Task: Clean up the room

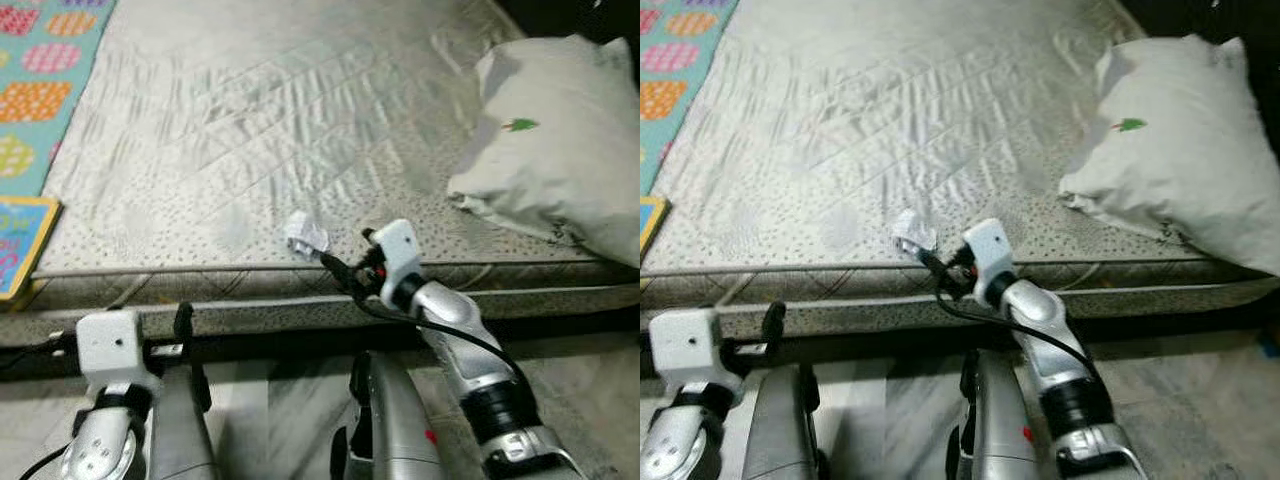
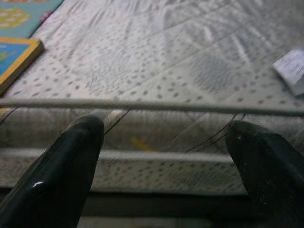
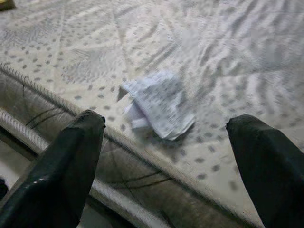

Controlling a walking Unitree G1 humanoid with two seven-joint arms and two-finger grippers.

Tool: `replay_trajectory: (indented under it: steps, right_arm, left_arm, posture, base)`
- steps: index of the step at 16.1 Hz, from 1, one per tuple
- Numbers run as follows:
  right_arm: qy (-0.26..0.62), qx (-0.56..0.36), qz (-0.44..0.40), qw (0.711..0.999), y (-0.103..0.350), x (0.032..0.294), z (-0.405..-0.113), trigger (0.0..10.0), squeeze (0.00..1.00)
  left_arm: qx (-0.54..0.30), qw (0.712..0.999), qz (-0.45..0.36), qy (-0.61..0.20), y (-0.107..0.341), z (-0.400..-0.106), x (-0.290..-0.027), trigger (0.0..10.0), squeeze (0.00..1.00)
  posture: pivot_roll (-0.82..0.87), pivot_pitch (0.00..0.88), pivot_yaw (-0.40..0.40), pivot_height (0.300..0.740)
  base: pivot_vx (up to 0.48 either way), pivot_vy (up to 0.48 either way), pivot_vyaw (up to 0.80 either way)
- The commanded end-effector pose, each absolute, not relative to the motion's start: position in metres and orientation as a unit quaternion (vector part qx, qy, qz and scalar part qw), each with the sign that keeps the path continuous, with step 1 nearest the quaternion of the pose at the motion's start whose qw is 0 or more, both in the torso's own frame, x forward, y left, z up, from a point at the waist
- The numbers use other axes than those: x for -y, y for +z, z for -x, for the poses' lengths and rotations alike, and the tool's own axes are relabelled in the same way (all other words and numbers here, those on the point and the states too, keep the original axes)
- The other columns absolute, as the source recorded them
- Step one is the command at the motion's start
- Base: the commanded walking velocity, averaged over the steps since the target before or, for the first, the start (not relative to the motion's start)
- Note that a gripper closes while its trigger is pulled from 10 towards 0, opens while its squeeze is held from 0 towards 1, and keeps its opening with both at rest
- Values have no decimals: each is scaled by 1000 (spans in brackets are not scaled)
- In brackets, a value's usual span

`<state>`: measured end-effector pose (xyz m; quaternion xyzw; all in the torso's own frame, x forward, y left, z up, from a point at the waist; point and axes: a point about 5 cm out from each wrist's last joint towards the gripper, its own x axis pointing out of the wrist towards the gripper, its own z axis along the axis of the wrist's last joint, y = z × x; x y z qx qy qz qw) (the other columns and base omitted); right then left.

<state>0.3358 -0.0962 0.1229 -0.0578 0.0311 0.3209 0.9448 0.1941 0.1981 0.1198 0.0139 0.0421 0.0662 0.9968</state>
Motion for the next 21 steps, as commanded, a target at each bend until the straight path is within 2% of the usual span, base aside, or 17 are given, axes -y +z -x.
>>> replay_trajectory:
  steps: [1,5,7,14,17,21]
  right_arm:
    - [314,-55,58,946,112,98,-333,10000,0]
    - [331,-60,37,941,111,71,-330,10000,0]
    - [320,-33,32,946,118,56,-335,10000,0]
    - [249,28,44,967,144,47,-359,10000,0]
    - [256,43,69,963,146,30,-361,10000,0]
    - [241,55,128,961,150,20,-365,10000,0]
  left_arm:
    - [-45,997,-17,67,123,-188,-197,10000,0]
    - [-64,995,-20,77,124,-171,-200,10000,0]
    - [-69,995,-20,74,127,-166,-196,10000,0]
    - [-74,994,-34,71,133,-159,-196,10000,0]
    - [-77,994,-32,65,134,-160,-192,10000,0]
    - [-76,995,-32,64,135,-160,-191,10000,0]
  posture:
    - [131,286,-121,517]
    - [172,327,-111,517]
    - [196,337,-103,517]
    - [237,342,-91,517]
    - [241,340,-92,517]
    - [256,341,-99,517]
  base:
    - [0,0,0]
    - [0,0,0]
    - [0,0,0]
    - [0,0,0]
    - [0,0,0]
    - [0,0,0]
